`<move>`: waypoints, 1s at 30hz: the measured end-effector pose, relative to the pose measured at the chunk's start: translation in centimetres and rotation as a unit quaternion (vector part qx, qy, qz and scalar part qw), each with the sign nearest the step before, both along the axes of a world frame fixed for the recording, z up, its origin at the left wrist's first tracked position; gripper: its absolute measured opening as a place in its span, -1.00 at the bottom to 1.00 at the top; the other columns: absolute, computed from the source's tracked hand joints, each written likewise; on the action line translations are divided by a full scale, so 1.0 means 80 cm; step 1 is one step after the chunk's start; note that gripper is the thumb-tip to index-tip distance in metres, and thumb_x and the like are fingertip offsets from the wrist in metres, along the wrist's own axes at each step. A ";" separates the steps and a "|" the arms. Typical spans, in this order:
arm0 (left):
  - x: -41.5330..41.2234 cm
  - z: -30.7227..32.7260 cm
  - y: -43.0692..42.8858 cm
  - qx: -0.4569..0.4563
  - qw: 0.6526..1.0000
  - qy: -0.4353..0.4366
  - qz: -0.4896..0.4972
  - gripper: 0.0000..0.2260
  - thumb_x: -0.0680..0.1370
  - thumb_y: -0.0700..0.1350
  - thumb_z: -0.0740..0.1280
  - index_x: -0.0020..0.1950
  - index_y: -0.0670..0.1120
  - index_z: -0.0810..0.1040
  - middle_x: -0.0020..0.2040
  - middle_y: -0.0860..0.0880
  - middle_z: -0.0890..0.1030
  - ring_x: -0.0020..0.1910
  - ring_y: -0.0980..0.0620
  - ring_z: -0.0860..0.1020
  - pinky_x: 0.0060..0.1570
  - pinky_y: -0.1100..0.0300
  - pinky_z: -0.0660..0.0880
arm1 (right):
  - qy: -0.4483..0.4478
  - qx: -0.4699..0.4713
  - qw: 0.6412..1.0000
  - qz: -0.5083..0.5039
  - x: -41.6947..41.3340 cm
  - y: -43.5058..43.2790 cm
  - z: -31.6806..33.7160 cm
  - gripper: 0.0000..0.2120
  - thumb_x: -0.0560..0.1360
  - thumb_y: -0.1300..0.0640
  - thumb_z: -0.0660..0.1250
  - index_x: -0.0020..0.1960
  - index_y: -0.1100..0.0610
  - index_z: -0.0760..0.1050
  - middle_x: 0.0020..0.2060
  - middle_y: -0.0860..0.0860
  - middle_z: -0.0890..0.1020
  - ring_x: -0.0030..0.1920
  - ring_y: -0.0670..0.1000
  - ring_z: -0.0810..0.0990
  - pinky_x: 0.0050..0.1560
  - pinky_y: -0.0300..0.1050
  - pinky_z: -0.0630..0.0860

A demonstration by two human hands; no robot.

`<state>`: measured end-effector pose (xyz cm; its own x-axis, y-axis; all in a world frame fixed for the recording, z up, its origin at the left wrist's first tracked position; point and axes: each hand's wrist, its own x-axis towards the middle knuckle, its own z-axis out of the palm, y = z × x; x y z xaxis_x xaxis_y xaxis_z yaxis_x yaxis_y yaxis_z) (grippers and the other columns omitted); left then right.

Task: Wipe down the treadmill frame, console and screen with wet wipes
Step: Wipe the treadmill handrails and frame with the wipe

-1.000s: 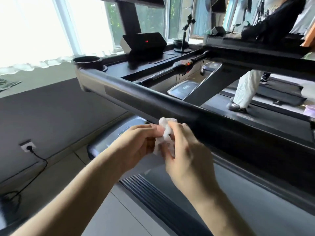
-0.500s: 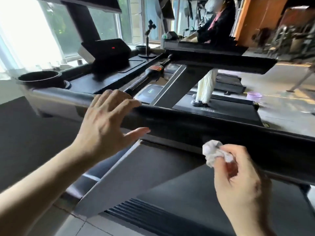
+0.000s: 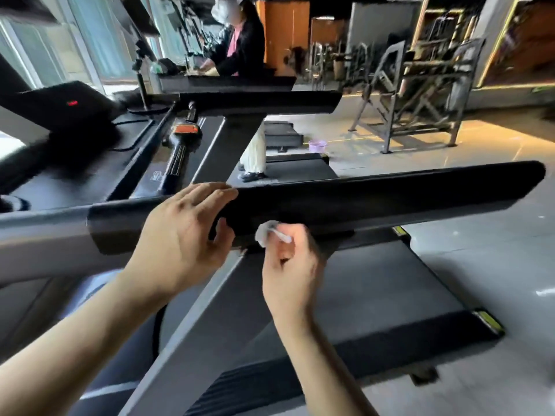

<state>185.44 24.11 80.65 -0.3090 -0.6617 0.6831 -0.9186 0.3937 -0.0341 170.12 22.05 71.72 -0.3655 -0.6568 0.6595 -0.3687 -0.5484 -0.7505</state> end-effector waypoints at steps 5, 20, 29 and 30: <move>0.004 -0.009 -0.004 -0.012 0.999 0.024 -0.026 -0.56 0.42 -0.23 0.24 0.28 -0.22 0.60 0.25 -0.11 0.64 0.21 -0.15 0.61 0.20 0.08 0.51 | 0.060 -0.008 0.998 0.023 -0.018 -0.006 -0.007 -0.96 0.58 0.15 0.25 -0.03 0.09 0.47 -0.19 -0.07 0.65 -0.21 0.01 0.61 -0.19 -0.16 0.50; -0.001 -0.016 -0.010 -0.055 0.998 0.008 0.019 -0.72 0.60 -0.11 0.27 0.21 -0.21 0.61 0.17 -0.11 0.67 0.12 -0.17 0.62 0.15 0.03 0.52 | 0.079 -0.084 0.993 0.026 -0.014 -0.005 -0.017 -0.91 0.55 0.21 0.40 0.02 0.22 0.57 -0.09 0.06 0.58 -0.16 0.09 0.59 -0.13 -0.05 0.57; 0.011 -0.024 -0.021 -0.111 0.990 0.011 0.089 -0.65 0.65 0.05 0.21 0.15 -0.19 0.63 -0.03 -0.18 0.70 -0.05 -0.28 0.66 -0.05 -0.12 0.52 | -0.039 -0.051 0.991 -0.118 -0.170 -0.068 -0.012 -0.86 0.53 0.37 0.31 -0.02 0.20 0.59 -0.14 0.04 0.67 -0.18 0.04 0.62 -0.16 -0.09 0.55; 0.009 -0.024 -0.021 -0.117 0.989 0.017 0.092 -0.65 0.65 0.06 0.21 0.14 -0.18 0.63 -0.06 -0.17 0.70 -0.06 -0.28 0.66 -0.07 -0.12 0.52 | -0.073 -0.038 0.987 -0.137 -0.182 -0.075 -0.008 -0.89 0.54 0.34 0.29 0.00 0.21 0.57 -0.17 0.05 0.68 -0.20 0.04 0.61 -0.15 -0.10 0.55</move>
